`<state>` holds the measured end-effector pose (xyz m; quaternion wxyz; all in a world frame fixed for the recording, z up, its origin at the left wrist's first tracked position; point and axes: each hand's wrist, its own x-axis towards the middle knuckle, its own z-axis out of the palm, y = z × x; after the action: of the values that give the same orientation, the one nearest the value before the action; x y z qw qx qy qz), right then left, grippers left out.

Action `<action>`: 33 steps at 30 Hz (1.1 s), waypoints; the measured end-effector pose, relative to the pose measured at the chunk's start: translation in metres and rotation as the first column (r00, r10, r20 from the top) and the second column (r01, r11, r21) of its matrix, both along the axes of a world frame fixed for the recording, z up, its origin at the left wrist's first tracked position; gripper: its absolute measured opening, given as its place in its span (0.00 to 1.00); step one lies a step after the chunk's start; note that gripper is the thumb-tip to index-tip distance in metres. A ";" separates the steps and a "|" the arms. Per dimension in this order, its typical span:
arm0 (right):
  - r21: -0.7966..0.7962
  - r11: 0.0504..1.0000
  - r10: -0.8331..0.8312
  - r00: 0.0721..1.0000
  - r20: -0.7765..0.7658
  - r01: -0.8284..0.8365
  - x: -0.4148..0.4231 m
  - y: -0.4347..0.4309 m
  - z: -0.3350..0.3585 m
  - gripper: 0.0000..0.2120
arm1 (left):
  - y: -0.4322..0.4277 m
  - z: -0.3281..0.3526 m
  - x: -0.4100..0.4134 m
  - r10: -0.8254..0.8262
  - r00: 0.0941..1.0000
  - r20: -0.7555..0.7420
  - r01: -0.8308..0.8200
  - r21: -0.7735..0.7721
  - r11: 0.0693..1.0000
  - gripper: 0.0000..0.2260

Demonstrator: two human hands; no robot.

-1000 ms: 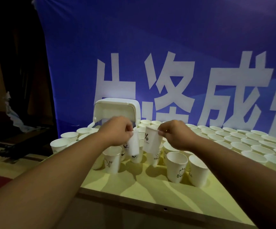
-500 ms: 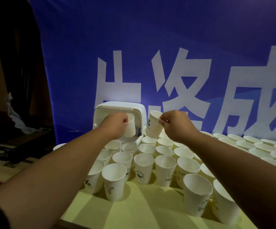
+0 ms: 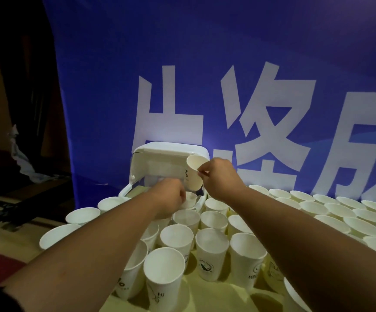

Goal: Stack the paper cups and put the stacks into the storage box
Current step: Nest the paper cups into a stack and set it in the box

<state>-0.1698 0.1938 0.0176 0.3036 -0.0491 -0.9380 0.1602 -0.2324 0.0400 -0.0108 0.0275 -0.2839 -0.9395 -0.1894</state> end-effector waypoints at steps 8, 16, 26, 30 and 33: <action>0.138 0.990 -0.030 0.956 0.291 -0.010 -0.028 -0.022 -0.027 0.13 | -0.063 0.016 -0.002 -0.032 0.998 -0.059 0.037 0.072 0.997 0.06; 0.260 0.964 -0.060 0.915 0.400 -0.050 -0.027 -0.038 -0.045 0.10 | -0.103 0.016 0.026 -0.115 0.993 -0.014 0.115 0.007 0.993 0.07; 0.296 0.954 -0.069 0.921 0.383 -0.052 -0.002 -0.046 -0.049 0.14 | -0.124 0.011 0.056 -0.153 0.988 0.031 0.155 -0.066 0.986 0.06; 0.031 0.998 0.053 0.976 0.209 -0.061 0.019 -0.053 -0.043 0.12 | -0.127 0.014 0.068 -0.151 0.988 0.044 0.153 -0.068 0.986 0.06; -0.078 0.980 0.196 0.960 0.202 -0.184 0.041 -0.062 -0.038 0.06 | -0.132 0.015 0.078 -0.167 0.984 0.068 0.172 -0.083 0.982 0.06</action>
<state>-0.1289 0.1322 -0.0201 0.1853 0.0158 -0.9599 0.2098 -0.1544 -0.0917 0.0038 -0.0298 -0.3579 -0.9199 -0.1576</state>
